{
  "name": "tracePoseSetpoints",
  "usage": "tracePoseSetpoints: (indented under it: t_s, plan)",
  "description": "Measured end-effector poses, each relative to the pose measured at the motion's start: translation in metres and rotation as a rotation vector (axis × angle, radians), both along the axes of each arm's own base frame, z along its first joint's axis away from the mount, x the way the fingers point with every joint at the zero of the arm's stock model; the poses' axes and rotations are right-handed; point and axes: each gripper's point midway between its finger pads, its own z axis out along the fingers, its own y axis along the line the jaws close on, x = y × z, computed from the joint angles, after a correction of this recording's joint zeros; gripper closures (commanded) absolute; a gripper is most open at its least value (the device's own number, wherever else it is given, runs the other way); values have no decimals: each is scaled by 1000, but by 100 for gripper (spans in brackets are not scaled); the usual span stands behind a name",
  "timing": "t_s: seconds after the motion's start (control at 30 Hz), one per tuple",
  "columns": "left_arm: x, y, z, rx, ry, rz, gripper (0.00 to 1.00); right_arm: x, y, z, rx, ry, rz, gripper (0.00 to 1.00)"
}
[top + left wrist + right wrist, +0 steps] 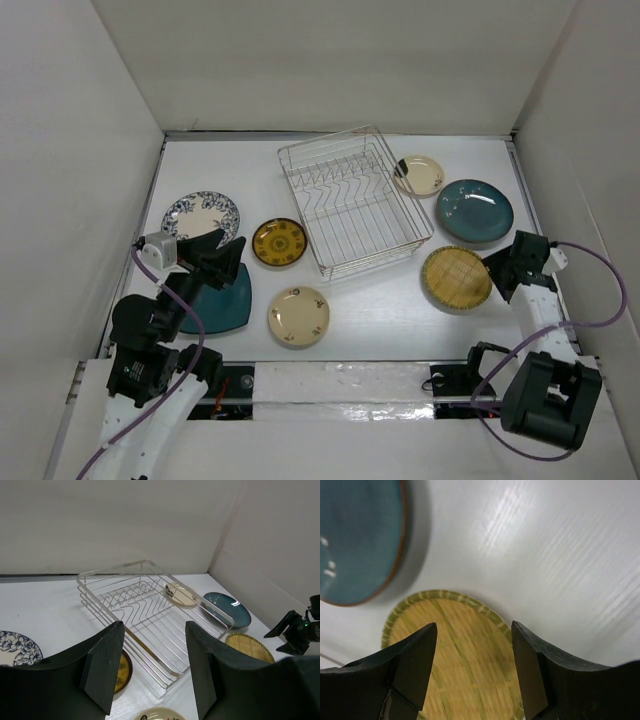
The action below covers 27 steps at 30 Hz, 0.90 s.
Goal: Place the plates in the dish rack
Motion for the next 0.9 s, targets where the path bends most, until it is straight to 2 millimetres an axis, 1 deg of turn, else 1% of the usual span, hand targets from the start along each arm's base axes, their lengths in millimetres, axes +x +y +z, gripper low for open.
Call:
tracePoseSetpoints:
  t_s: [0.07,0.23,0.3,0.33,0.37,0.43,0.5,0.6,0.73,0.83,0.9]
  plan:
    - [-2,0,1,-4,-7,0,51,-8,-3,-16,13,78,-18,31]
    - [-11,1,7,-18,-36,-11,51,-25,-11,-38,50,211,-58,29]
    - [-14,1,9,-23,-45,-16,50,-26,-11,-44,64,263,-53,29]
    - [-15,2,10,-25,-49,-14,50,-26,-11,-48,71,286,-49,25]
    - [-15,2,11,-27,-51,-11,50,-25,-11,-51,79,301,-44,23]
    - [-16,3,12,-31,-56,-9,50,-22,-9,-56,98,319,-31,22]
    - [-17,3,12,-33,-59,-13,50,-18,-7,-58,112,324,-14,23]
    - [-18,3,13,-34,-60,-10,50,-15,-4,-58,128,317,1,26]
    - [-17,4,13,-34,-60,-10,50,-12,-1,-56,134,264,2,29]
    - [-17,3,13,-34,-60,-10,50,-11,4,-54,146,215,18,24]
    - [-17,3,13,-34,-59,-10,50,-10,12,-51,163,187,43,15]
